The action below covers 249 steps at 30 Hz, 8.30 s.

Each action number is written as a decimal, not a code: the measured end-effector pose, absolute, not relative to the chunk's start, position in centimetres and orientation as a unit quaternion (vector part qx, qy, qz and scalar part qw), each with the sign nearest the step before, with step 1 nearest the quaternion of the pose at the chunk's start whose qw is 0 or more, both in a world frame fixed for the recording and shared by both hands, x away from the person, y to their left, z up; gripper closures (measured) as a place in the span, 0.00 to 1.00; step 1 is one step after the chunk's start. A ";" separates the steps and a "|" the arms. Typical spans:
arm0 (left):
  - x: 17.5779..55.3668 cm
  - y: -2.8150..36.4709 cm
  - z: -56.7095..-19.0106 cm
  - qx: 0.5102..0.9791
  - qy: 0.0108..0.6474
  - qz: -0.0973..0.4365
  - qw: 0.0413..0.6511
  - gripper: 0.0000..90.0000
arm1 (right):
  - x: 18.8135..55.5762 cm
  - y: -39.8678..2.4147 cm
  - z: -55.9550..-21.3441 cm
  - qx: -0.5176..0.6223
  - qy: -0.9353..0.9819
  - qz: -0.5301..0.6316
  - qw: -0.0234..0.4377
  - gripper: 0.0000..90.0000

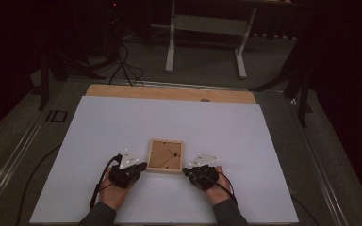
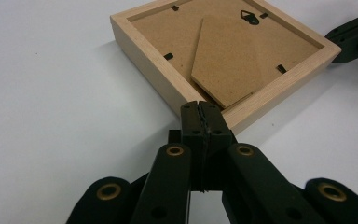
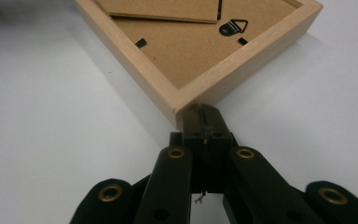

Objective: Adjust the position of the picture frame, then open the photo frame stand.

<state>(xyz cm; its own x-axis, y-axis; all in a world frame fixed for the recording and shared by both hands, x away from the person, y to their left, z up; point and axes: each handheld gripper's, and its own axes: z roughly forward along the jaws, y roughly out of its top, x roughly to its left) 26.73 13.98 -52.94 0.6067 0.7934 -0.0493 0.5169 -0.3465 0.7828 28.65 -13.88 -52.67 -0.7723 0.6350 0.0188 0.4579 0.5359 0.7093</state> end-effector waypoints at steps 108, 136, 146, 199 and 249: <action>30.1 10.5 -50.7 0.814 0.389 0.160 0.400 0.57 | 29.8 -13.7 -52.5 0.329 0.820 0.444 0.151 1.00; 31.2 9.0 -51.4 0.827 0.398 0.167 0.361 0.53 | 29.8 -13.7 -52.5 0.327 0.820 0.445 0.151 1.00; 30.9 8.7 -51.0 0.826 0.395 0.181 0.358 0.57 | 29.8 -13.7 -52.5 0.327 0.820 0.445 0.151 1.00; 28.3 11.6 -50.2 0.807 0.420 0.137 0.392 1.00 | 29.8 -13.8 -52.5 0.327 0.819 0.447 0.152 0.99; 31.6 9.6 -48.9 0.774 0.479 0.062 0.409 0.62 | 29.8 -13.8 -52.5 0.325 0.820 0.446 0.150 0.98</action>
